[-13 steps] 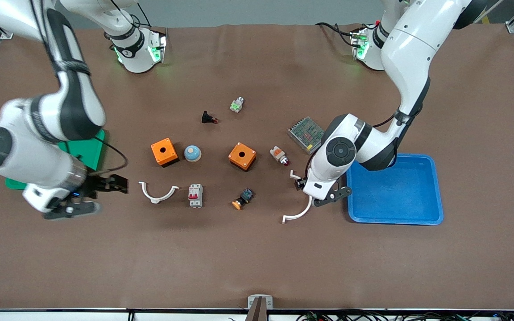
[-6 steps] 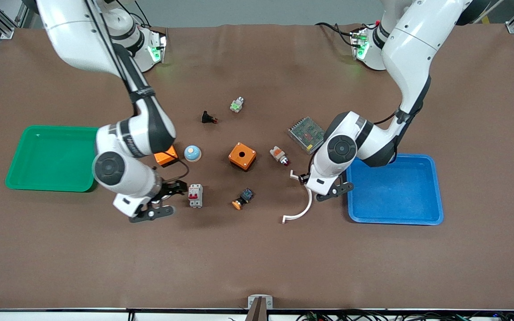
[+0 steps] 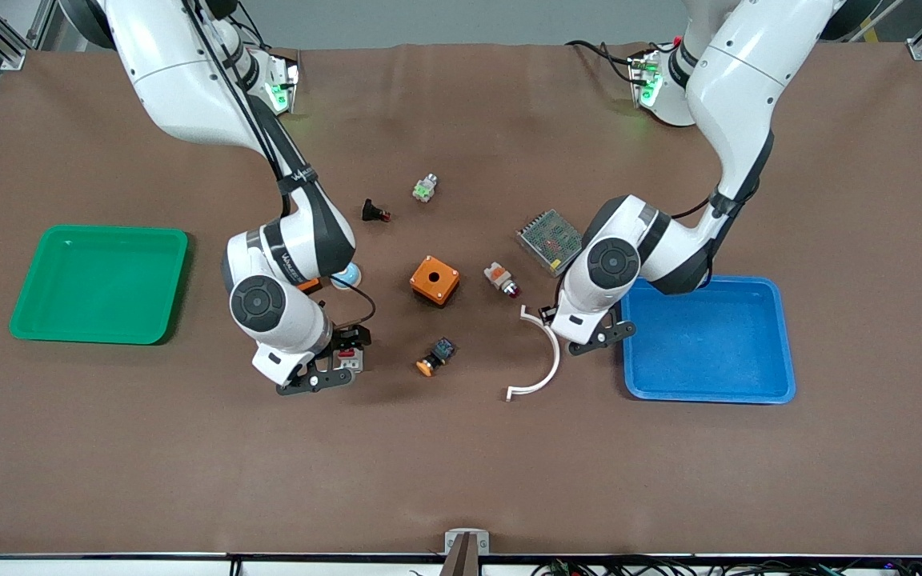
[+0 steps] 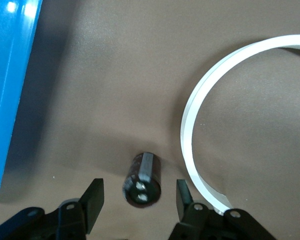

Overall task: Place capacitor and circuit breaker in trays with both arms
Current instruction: 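Grasp the white circuit breaker with the right gripper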

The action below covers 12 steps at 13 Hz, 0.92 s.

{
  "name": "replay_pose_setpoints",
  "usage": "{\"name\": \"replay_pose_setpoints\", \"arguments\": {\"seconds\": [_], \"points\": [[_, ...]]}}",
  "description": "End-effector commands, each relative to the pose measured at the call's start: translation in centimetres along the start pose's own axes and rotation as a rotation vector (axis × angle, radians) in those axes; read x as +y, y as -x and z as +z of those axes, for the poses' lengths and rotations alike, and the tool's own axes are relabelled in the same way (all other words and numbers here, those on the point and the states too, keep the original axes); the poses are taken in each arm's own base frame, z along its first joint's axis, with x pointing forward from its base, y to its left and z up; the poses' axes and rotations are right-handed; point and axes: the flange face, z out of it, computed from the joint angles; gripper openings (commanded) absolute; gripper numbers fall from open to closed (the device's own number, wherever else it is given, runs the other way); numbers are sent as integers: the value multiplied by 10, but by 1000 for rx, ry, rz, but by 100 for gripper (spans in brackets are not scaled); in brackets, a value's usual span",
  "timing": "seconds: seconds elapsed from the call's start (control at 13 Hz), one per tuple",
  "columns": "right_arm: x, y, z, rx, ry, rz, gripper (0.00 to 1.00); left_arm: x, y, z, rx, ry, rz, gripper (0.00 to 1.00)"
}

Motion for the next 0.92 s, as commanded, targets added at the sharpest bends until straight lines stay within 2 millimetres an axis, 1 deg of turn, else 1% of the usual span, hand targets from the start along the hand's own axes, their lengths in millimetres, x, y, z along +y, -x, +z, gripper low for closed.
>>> {"name": "replay_pose_setpoints", "arguments": {"seconds": [0.0,0.08,0.31,0.38,0.46,0.54,0.69,0.77,0.85], "points": [[-8,-3,13,-5,1,4,100,-4,2,-4,22,-1,-8,58],[-13,-2,19,-8,3,-4,100,-5,2,-3,21,-2,-8,56],[-15,-2,32,-8,4,-6,100,-5,2,0,19,-2,-8,49],[-15,-2,39,-9,7,-7,95,-4,4,0,18,-3,-7,45],[-15,-2,41,-6,6,-4,74,-4,3,2,15,-3,-8,42],[-14,-2,44,-9,4,4,63,-3,3,3,14,-4,-8,40],[-16,-2,44,-11,2,23,33,-1,2,6,18,7,-8,32],[-16,-3,40,-6,-3,27,24,0,2,8,21,16,-8,26],[-16,-3,37,-3,-4,28,19,1,2,7,24,20,-5,15]]}}
